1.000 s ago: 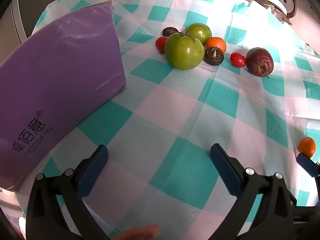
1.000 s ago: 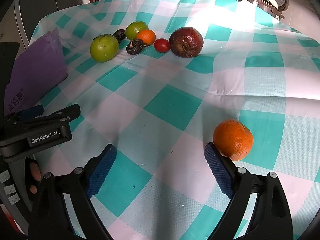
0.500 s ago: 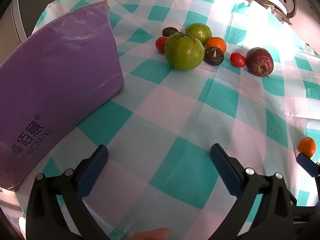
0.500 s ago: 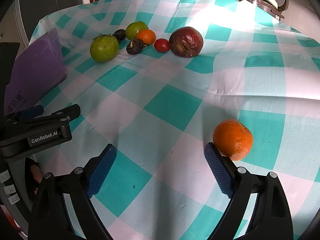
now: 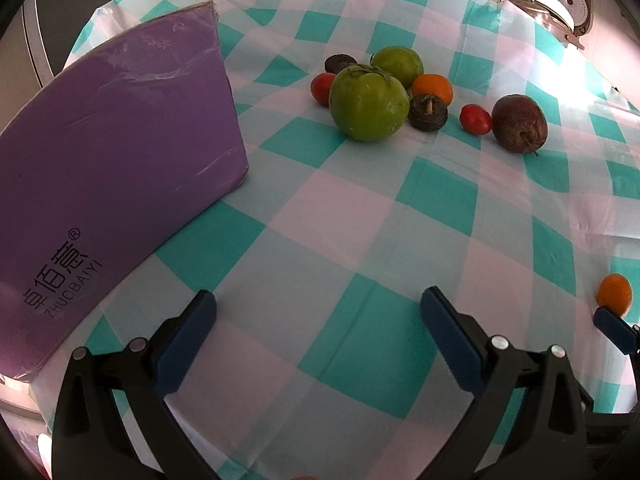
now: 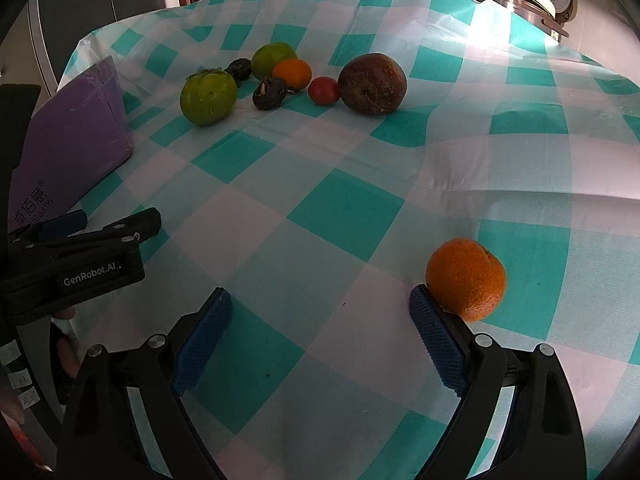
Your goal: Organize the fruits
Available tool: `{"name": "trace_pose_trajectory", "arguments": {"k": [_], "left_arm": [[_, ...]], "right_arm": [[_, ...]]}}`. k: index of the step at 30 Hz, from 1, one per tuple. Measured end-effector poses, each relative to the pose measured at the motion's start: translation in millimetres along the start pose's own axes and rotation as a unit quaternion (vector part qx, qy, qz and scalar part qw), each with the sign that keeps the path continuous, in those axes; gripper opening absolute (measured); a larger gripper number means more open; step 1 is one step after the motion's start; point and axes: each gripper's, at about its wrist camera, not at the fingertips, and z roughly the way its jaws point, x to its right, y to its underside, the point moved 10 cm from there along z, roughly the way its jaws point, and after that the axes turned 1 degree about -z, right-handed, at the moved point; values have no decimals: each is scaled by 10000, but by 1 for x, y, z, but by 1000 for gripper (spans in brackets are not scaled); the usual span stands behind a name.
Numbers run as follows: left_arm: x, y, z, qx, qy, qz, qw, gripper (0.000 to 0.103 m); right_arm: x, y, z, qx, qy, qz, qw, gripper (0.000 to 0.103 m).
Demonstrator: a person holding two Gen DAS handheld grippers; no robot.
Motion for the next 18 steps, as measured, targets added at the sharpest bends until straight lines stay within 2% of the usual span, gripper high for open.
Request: {"name": "trace_pose_trajectory", "arguments": {"k": [5,11,18], "left_arm": [[1,-1,0,-3,15,47,10000,102],[3,0,0,-4,218,330,9992,102],[4,2,-1,3,236,357,9991,102]], "right_arm": [[0,0,0,0,-1,0,10000,88],[0,0,0,-1,0,0,10000,88],[0,-1,0,2,11,-16,10000,88]]}}
